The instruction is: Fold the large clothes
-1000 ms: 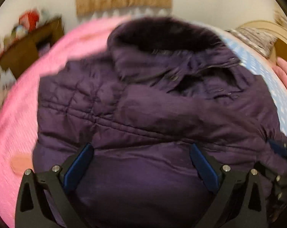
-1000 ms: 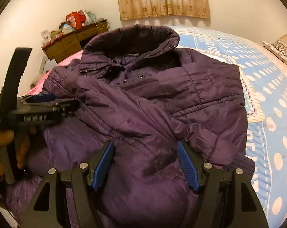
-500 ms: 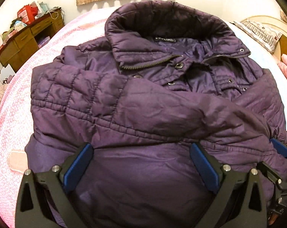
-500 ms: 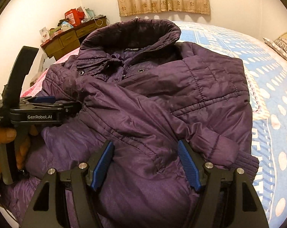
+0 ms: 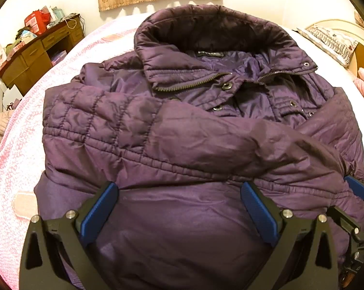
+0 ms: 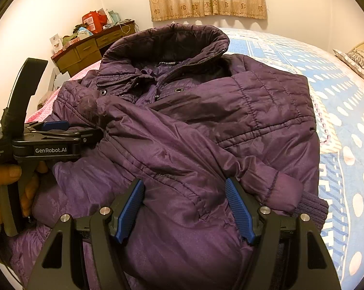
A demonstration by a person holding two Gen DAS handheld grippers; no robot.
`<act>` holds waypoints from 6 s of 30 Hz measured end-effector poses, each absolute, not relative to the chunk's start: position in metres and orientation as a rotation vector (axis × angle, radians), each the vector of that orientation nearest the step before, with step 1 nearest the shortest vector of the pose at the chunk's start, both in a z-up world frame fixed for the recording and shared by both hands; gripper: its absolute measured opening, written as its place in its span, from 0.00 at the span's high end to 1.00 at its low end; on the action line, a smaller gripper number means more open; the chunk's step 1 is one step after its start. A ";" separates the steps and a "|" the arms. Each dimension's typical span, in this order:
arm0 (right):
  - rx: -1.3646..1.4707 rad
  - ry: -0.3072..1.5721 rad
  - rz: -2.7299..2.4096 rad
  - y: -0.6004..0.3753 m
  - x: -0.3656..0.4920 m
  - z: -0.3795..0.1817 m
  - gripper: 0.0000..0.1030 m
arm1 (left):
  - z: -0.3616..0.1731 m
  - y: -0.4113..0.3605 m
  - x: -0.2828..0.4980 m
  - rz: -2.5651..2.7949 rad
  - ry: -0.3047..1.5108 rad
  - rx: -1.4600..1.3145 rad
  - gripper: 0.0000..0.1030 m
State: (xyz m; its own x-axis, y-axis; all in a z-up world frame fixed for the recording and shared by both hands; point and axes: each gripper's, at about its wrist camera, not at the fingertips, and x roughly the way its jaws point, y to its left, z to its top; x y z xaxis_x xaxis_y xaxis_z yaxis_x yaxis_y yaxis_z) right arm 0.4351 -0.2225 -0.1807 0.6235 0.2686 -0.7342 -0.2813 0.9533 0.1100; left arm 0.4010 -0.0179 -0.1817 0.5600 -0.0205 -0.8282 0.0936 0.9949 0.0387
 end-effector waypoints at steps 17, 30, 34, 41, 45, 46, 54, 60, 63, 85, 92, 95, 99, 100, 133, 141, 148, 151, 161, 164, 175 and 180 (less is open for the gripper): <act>0.047 0.686 0.399 -0.273 0.454 -0.079 0.31 | -0.087 0.019 0.385 -0.172 0.789 0.105 0.00; -0.137 0.739 0.378 -0.217 0.632 -0.060 0.31 | -0.076 -0.014 0.522 -0.132 0.702 0.303 0.00; -0.202 0.767 0.381 -0.189 0.669 -0.076 0.36 | -0.089 -0.027 0.546 -0.146 0.711 0.339 0.08; -0.375 0.808 0.343 -0.173 0.673 -0.105 0.86 | -0.106 -0.042 0.555 -0.194 0.723 0.446 0.67; -0.419 0.776 0.381 -0.179 0.643 -0.107 0.89 | -0.107 -0.035 0.535 -0.230 0.691 0.485 0.86; -0.430 0.774 0.394 -0.179 0.638 -0.108 0.89 | -0.106 -0.032 0.529 -0.246 0.675 0.491 0.87; -0.486 0.878 0.424 -0.187 0.610 -0.151 0.90 | -0.140 -0.025 0.485 -0.363 0.675 0.696 0.89; -0.481 0.928 0.444 -0.189 0.607 -0.160 0.90 | -0.161 -0.039 0.468 -0.364 0.655 0.828 0.92; -0.469 0.941 0.436 -0.188 0.609 -0.149 0.90 | -0.165 -0.041 0.468 -0.358 0.654 0.825 0.93; -0.055 0.982 0.258 -0.168 0.657 -0.133 0.70 | -0.173 -0.051 0.461 -0.327 0.620 0.863 0.93; -0.139 0.992 0.251 -0.168 0.650 -0.160 0.70 | -0.131 -0.054 0.441 -0.344 0.608 0.732 0.62; -0.133 0.970 0.253 -0.167 0.648 -0.163 0.70 | -0.096 -0.053 0.429 -0.360 0.539 0.610 0.40; -0.129 0.903 0.254 -0.168 0.640 -0.168 0.70 | -0.080 -0.056 0.455 -0.289 0.561 0.455 0.29; -0.132 0.894 0.253 -0.167 0.640 -0.168 0.70 | -0.086 -0.056 0.464 -0.271 0.588 0.440 0.29; -0.022 0.857 0.305 -0.181 0.643 -0.176 0.69 | -0.173 -0.031 0.524 -0.139 0.783 0.294 0.15; -0.022 0.857 0.305 -0.180 0.643 -0.176 0.69 | -0.174 -0.028 0.527 -0.151 0.795 0.273 0.14; -0.027 0.858 0.303 -0.179 0.643 -0.176 0.69 | -0.176 -0.026 0.531 -0.152 0.808 0.270 0.14; -0.035 0.858 0.298 -0.179 0.643 -0.176 0.69 | -0.177 -0.027 0.531 -0.149 0.810 0.274 0.14; -0.107 0.907 0.247 -0.170 0.633 -0.135 0.57 | -0.147 -0.032 0.515 -0.082 0.783 0.316 0.07; 0.023 0.804 0.310 -0.197 0.588 -0.091 0.38 | -0.106 -0.019 0.474 -0.157 0.714 0.274 0.07; 0.078 0.822 0.433 -0.285 0.364 -0.092 0.32 | -0.103 0.082 0.281 -0.162 0.735 0.113 0.03; 0.125 0.852 0.422 -0.315 0.286 -0.117 0.32 | -0.113 0.089 0.219 -0.145 0.750 0.099 0.03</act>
